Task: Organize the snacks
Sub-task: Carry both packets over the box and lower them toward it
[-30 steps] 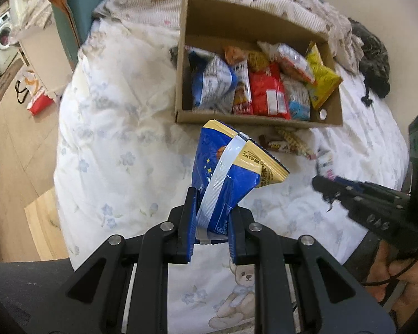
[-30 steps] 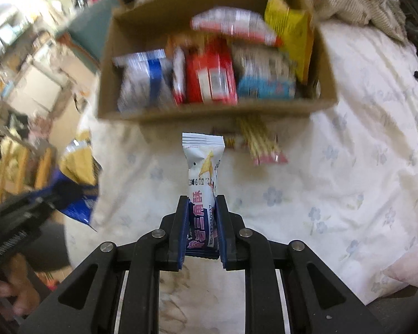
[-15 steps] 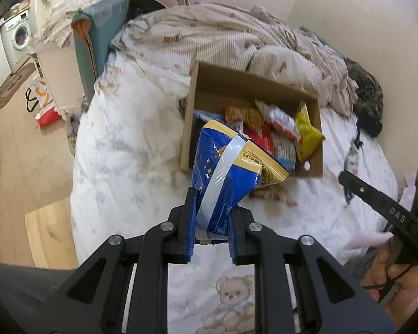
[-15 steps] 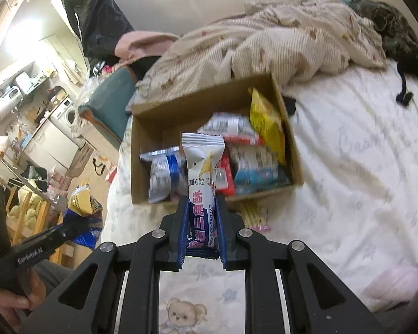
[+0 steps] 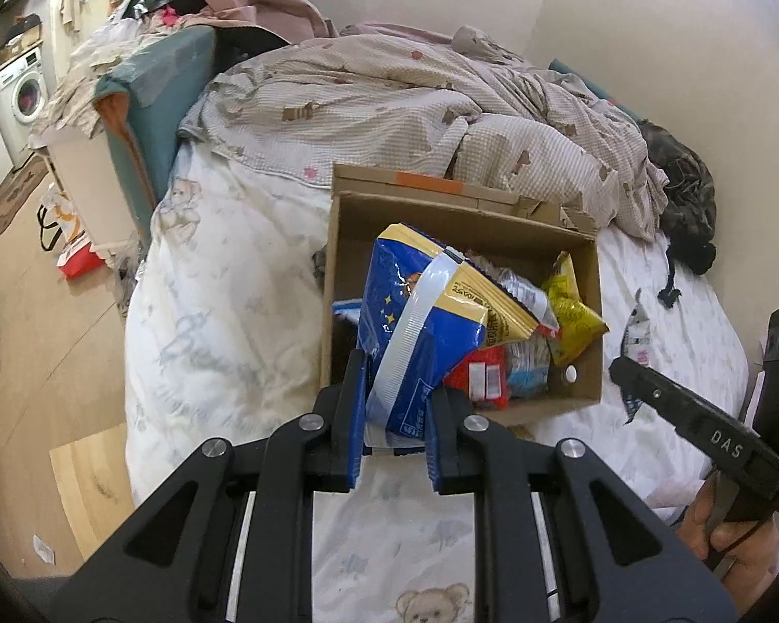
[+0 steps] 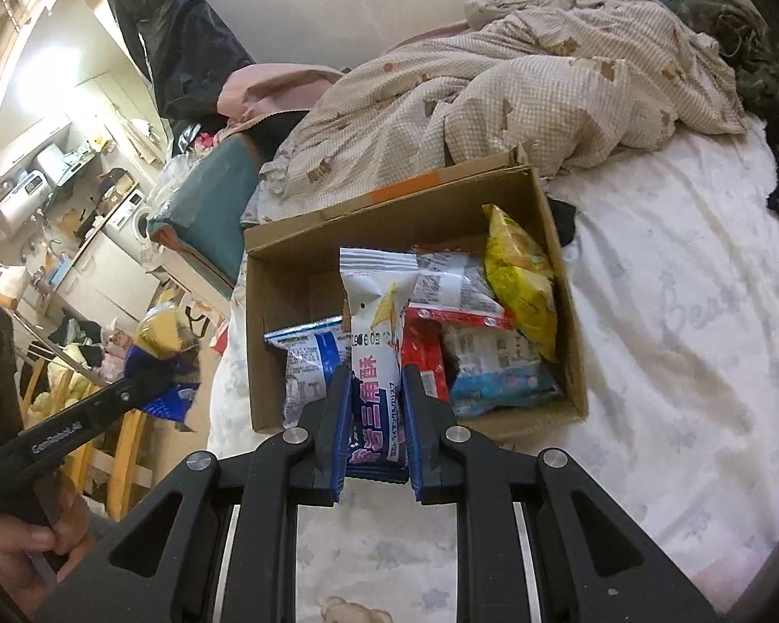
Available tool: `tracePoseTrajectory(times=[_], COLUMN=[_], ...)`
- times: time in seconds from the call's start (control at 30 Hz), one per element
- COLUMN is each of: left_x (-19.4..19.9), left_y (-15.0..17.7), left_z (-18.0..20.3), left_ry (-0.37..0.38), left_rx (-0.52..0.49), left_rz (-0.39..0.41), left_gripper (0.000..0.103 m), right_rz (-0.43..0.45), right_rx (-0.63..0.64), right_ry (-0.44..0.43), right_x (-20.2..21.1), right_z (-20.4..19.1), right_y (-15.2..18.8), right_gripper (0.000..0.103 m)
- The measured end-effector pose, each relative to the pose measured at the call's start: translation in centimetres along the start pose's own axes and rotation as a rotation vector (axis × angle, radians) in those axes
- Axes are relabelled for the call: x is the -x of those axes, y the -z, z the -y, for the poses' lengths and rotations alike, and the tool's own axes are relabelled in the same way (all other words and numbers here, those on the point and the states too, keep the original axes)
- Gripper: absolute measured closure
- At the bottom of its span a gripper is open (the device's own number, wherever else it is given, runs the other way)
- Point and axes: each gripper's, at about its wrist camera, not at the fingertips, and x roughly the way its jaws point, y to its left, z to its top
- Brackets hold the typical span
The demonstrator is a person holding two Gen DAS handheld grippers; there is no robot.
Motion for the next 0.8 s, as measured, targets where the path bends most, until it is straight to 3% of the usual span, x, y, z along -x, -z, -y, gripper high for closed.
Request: tracePoseTrajectory(times=[0.47, 0.8], left_x=[-7.1, -9.0], left_y=[-3.5, -3.9], left_z=[0.4, -0.1], left_ry=[-0.043, -0.048], left_rx=[-0.032, -0.048], left_rz=[-0.031, -0.019], left_gripper=[0.087, 0.086], right_rz=[-0.078, -0.156], right_rx=[0.061, -0.018], right_ry=[-0.03, -0.084], right_x=[-8.0, -13.1], right_z=[-1.4, 0.6], right_y=[-4.3, -5.9], right_gripper=[0.083, 0.083])
